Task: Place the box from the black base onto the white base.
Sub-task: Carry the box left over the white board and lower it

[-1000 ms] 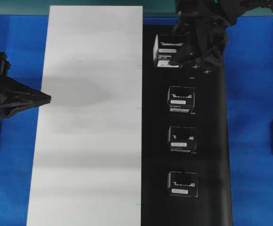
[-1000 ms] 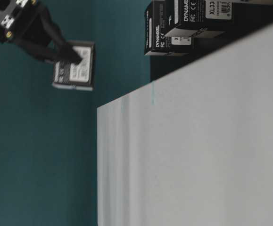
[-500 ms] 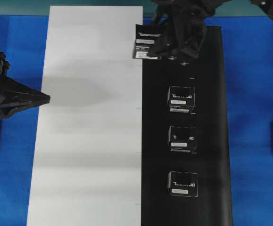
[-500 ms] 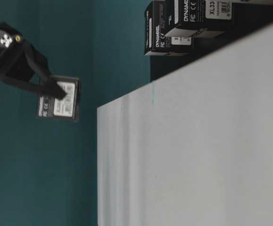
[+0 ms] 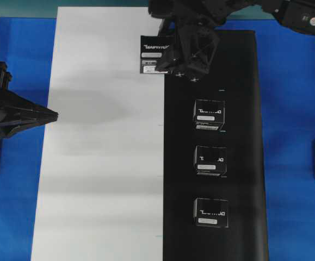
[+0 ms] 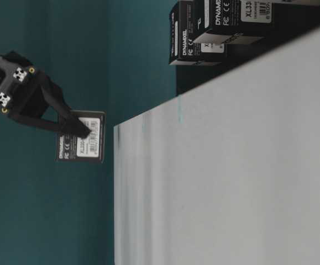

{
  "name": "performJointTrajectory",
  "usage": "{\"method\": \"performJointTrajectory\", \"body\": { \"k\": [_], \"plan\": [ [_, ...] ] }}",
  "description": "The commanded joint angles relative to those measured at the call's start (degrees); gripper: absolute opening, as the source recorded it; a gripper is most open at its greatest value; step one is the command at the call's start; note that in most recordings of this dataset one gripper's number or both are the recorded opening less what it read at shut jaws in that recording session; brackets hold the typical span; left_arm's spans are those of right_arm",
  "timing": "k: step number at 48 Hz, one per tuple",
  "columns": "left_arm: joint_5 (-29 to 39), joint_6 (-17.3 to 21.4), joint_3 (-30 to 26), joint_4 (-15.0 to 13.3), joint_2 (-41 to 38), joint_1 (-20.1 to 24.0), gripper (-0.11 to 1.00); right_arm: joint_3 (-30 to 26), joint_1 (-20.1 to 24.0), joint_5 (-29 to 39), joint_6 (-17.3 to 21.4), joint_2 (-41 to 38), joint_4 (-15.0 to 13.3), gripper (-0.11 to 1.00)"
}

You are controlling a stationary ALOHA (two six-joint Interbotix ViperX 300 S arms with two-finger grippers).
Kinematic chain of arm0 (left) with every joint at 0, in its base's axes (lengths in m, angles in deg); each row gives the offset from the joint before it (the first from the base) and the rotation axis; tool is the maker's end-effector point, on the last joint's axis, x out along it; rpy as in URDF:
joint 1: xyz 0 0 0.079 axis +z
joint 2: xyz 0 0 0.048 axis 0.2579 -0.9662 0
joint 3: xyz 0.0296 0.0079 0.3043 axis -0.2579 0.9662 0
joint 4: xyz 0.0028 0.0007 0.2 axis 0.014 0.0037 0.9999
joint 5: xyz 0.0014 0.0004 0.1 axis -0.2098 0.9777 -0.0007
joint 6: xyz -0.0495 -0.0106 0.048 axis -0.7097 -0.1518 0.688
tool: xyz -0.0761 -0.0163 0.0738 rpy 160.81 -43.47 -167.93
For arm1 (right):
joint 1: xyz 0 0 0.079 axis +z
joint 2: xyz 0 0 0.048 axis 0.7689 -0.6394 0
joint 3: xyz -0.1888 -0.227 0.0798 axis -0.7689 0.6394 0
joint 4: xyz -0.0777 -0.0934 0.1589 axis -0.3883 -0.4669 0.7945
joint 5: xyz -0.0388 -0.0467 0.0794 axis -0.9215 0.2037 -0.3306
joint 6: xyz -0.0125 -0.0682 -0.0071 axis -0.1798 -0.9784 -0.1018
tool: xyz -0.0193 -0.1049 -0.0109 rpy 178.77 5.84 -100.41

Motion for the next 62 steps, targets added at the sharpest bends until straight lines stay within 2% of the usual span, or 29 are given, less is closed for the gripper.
{"method": "performJointTrajectory", "body": {
  "k": [1,33,42,62],
  "plan": [
    [-0.3,0.0,-1.2,0.2,-0.3,-0.2,-0.07,-1.1,0.9,-0.4,0.1,-0.8,0.1,0.59],
    [-0.3,0.0,-1.2,0.2,-0.4,-0.7,-0.07,-1.7,0.8,-2.0,0.0,-3.3,0.1,0.59],
    [-0.4,-0.1,-1.1,0.2,-0.4,-0.8,-0.07,-1.5,0.4,-1.8,0.0,-3.4,-1.3,0.59],
    [-0.3,-0.1,-1.1,0.2,-0.5,-0.9,-0.07,-1.0,0.6,-2.1,0.0,-3.5,-1.3,0.59]
  ]
}}
